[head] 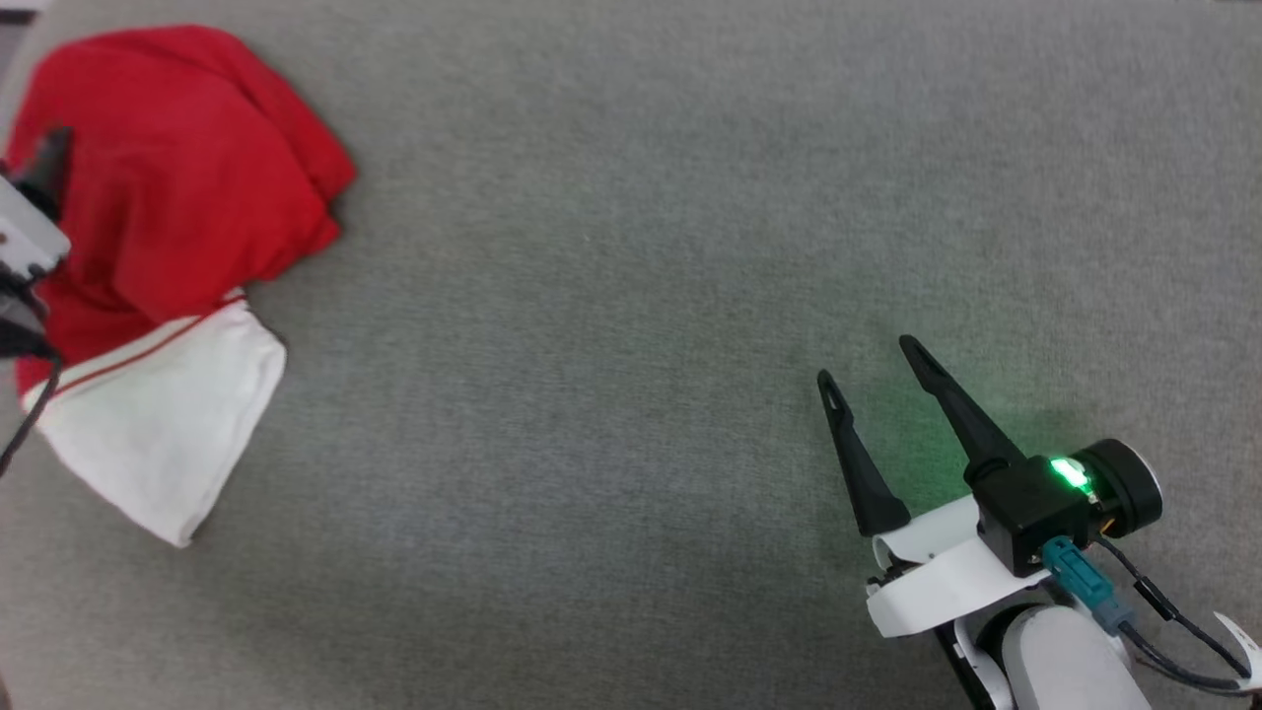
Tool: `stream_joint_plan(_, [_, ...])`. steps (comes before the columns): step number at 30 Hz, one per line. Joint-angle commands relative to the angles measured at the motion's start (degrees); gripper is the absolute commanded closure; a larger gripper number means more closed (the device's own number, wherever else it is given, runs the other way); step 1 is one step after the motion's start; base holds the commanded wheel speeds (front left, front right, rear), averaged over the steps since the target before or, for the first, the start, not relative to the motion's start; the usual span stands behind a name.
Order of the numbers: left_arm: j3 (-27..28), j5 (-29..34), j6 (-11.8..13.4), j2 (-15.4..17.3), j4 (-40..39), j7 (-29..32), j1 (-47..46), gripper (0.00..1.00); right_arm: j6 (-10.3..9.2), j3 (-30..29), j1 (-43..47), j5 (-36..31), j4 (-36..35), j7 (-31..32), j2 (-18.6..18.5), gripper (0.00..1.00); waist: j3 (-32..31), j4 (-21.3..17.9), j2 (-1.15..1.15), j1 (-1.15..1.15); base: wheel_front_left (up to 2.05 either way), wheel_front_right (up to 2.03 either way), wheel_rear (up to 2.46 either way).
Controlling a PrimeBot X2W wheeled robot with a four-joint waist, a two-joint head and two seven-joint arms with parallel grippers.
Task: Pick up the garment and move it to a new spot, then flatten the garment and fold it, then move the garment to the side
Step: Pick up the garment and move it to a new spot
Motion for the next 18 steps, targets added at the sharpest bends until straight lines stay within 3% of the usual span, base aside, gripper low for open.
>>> stream_joint_plan(1, [-0.8, -0.5, -0.1, 0.6, 0.6, 1.6, -0.3, 0.00, -0.06, 0.4, -0.8, -0.6, -0.4, 0.3, 0.1, 0.00, 2.9, -2.2, 0.00, 0.00, 0.00, 0.00, 0.00])
stream_joint_plan(9, [-5.4, -9.5, -0.1, 1.9, 1.5, 15.7, 1.0, 0.00, -0.06, 1.0, -0.8, -2.0, -3.3, 2.3, 0.1, 0.00, 4.7, -2.9, 0.00, 0.00, 0.00, 0.00, 0.00])
stream_joint_plan(18, [-10.0, -14.6, -0.1, 3.1, 0.2, 18.2, 3.6, 0.00, -0.06, 2.4, 0.3, -2.6, -6.3, 3.9, 0.0, 0.00, 6.2, -4.3, 0.00, 0.00, 0.00, 0.00, 0.00])
